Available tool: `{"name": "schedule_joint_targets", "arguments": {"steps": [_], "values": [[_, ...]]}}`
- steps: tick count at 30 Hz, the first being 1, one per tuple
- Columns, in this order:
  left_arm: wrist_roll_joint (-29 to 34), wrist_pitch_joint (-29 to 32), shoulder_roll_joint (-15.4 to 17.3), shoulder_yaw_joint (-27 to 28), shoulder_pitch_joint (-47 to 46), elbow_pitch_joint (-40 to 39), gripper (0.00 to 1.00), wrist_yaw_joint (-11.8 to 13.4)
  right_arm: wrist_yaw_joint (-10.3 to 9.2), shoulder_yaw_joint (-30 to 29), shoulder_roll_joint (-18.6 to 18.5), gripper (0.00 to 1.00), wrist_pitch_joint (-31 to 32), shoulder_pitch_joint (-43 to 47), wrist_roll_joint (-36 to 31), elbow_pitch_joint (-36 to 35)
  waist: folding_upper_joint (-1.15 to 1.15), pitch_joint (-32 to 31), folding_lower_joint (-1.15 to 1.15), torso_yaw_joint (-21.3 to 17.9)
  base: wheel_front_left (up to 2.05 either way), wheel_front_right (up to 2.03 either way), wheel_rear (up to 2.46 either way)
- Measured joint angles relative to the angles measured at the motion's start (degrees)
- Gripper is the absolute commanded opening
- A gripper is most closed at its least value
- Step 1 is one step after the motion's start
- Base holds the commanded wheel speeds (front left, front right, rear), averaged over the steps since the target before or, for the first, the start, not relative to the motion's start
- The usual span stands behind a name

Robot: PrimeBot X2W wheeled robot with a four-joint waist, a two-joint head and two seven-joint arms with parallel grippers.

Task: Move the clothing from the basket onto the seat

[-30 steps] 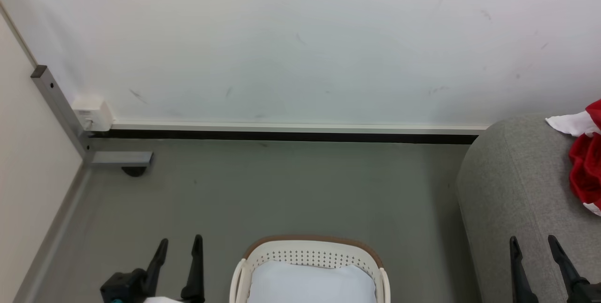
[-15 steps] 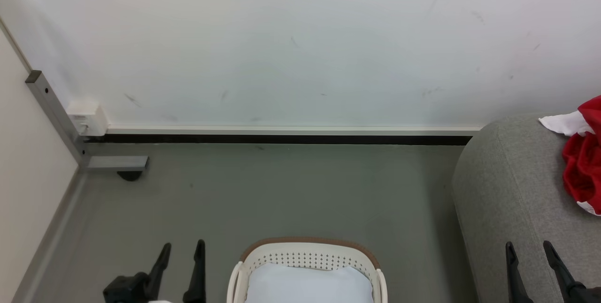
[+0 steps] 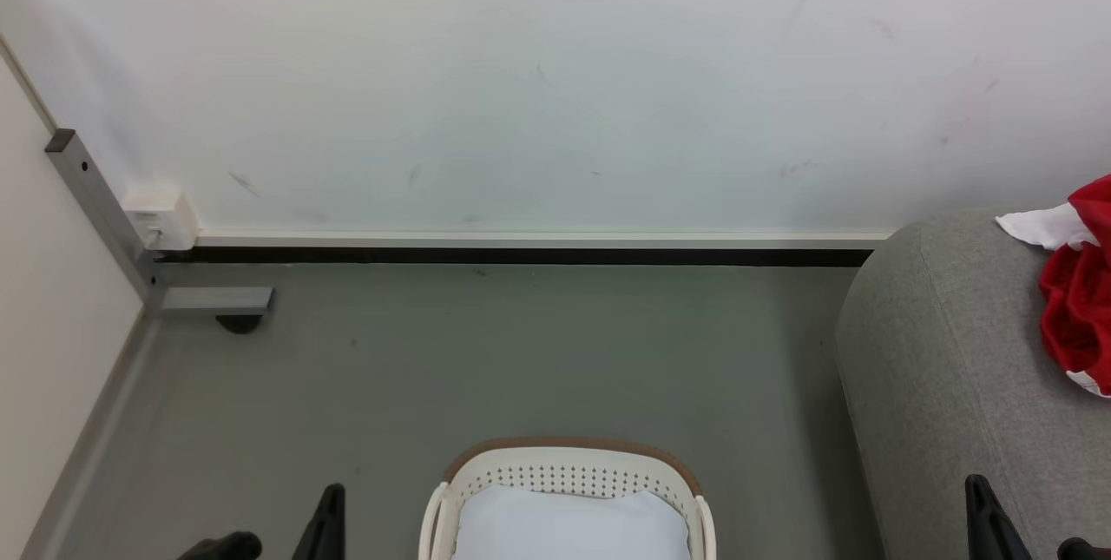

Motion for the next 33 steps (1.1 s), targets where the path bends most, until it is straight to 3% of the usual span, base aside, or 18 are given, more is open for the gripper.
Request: {"name": "schedule_joint_targets", "arguments": {"steps": [33], "values": [[-28.03, 7.51, -0.11, 3.76, -1.28, -3.39, 0.00, -1.00, 0.00, 0.12, -0.14, 0.00, 7.35, -1.91, 31.58, -2.40, 0.00, 0.77, 0.00, 0.35, 0.00, 0.00, 0.00]]}}
